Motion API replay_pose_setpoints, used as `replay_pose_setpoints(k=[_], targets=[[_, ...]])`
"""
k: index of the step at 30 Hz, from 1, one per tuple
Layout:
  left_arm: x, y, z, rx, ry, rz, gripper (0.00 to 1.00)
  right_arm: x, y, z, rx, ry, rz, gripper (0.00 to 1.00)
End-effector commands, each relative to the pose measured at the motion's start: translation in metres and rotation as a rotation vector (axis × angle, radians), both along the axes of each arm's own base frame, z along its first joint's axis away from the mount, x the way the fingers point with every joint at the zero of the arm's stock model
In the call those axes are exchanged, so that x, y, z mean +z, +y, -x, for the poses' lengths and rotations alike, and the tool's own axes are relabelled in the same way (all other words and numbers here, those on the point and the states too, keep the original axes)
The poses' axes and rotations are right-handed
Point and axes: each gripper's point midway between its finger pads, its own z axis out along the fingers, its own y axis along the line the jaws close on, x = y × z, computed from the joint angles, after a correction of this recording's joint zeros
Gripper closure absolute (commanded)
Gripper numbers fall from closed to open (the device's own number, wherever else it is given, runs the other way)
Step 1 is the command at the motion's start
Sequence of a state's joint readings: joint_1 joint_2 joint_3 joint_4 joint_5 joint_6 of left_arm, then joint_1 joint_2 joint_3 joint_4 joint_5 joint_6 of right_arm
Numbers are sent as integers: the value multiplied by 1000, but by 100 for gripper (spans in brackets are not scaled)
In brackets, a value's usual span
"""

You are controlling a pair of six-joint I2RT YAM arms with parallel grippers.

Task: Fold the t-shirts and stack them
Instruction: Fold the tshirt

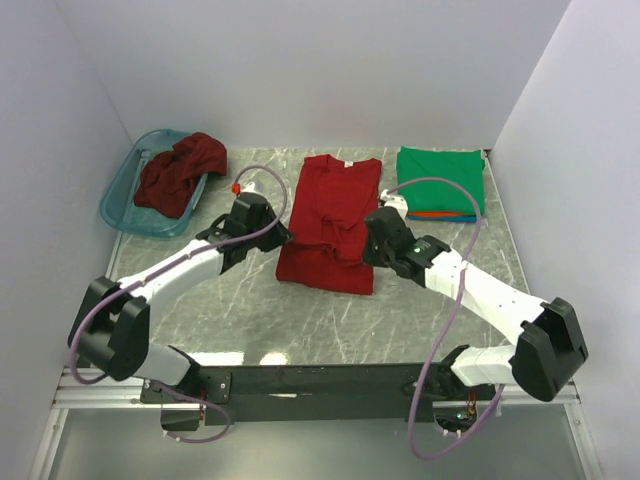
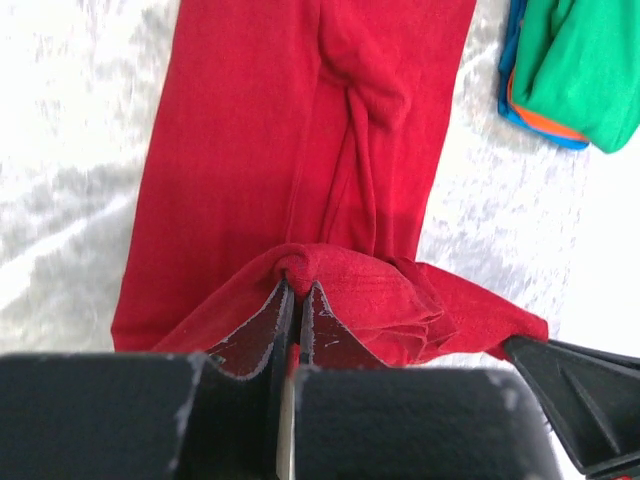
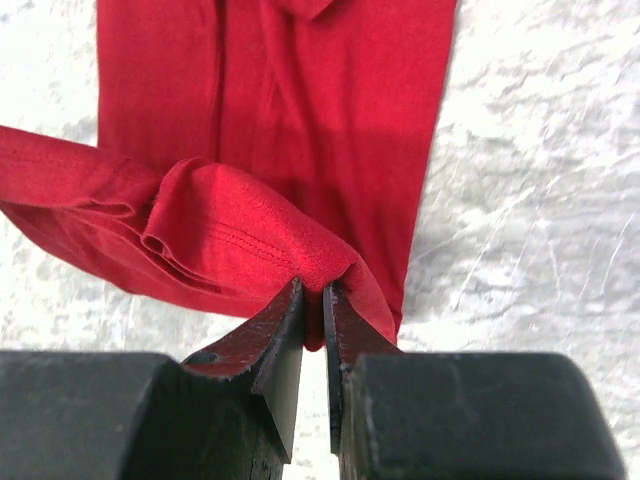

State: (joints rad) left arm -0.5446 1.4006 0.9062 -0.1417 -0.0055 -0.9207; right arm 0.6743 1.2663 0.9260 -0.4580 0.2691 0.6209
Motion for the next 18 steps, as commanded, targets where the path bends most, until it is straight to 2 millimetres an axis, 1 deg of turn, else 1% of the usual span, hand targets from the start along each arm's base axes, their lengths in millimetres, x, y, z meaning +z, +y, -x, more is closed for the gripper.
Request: replay_pose_setpoints(k=[1,5,6,7,8,9,11,12,13,14,15,16,17,18], targets=[[24,-8,-25,-31,-76,22,100,23,5,-25,4,-66,-24,81],[21,-13,-37,-52,-70,16,100,25,3,-37,-1,-67,-21,81],[18,-14,-41,-54,-60,9,100,26,-1,-42,-11,-67,-17,81],[17,-15,-44,-57,-60,4,100,23,0,-43,-7,-58,-16,81],[11,-14,-46,-55,-45,-4,100,24,0,-47,-10,-61,-17,81],[14,-15,-51,-54,-56,2,100,21,-3,-50,-16,-53,-11,81],[12,-16,-57,-56,-63,0,100,22,-4,-55,-22,-46,-15,81],[15,-15,-62,-54,-72,1,100,16,-5,-58,-30,-33,-8,81],[16,-16,-65,-55,-80,1,100,15,-6,-60,-33,-29,-9,81],[13,-16,-69,-53,-76,-4,100,16,-5,-63,-33,-29,-12,81],[16,-16,-74,-50,-83,-2,100,11,-5,-65,-36,-15,-8,81],[16,-17,-76,-52,-81,0,100,11,-6,-69,-40,-16,-12,81],[11,-17,-79,-53,-72,-5,100,12,-5,-72,-39,-19,-18,81],[13,-16,-84,-50,-77,-1,100,7,-5,-74,-44,-7,-13,81]])
